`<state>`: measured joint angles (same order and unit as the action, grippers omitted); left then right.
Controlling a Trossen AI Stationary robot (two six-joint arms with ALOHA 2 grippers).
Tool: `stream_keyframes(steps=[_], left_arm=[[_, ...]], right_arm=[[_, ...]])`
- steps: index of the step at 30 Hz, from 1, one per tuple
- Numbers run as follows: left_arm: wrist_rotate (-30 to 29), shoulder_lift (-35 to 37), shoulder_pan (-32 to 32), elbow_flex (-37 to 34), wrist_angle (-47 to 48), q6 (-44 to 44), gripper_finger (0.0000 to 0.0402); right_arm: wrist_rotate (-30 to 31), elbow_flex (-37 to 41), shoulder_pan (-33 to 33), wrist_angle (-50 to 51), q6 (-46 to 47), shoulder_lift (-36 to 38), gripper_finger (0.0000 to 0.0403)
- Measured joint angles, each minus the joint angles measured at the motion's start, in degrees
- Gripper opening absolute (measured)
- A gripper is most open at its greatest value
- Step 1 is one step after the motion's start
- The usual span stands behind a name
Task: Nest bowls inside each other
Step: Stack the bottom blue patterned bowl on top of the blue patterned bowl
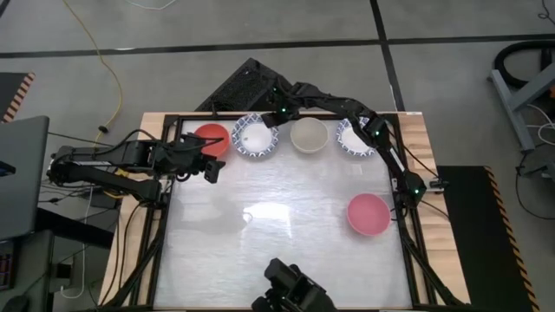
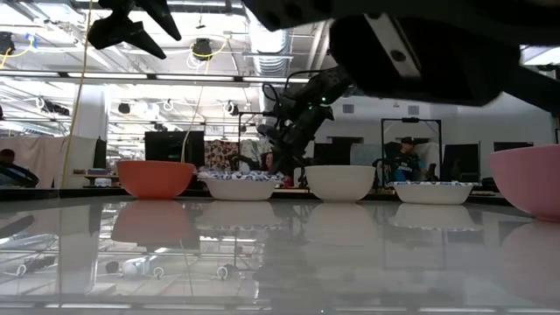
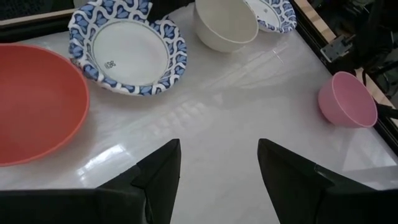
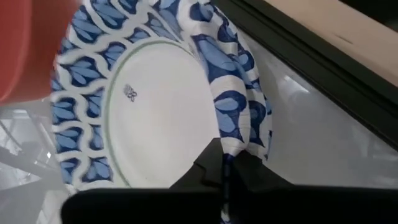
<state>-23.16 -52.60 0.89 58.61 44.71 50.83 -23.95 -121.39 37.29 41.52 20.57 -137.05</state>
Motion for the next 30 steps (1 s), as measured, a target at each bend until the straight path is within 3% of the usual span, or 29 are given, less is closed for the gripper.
stream_keyframes(steps=[21,30], left_arm=[[0.1,0.0,0.0,0.0,0.0,-0.6,0.0203],[0.3,0.0,0.0,0.0,0.0,-0.8,0.0203]], right_arm=[[-0.2,0.0,-0.4,-1.7,-0.1,0.0,0.0192],[-1.4,0.0,-0.4,-1.2,-0.1,0.1,0.0214]])
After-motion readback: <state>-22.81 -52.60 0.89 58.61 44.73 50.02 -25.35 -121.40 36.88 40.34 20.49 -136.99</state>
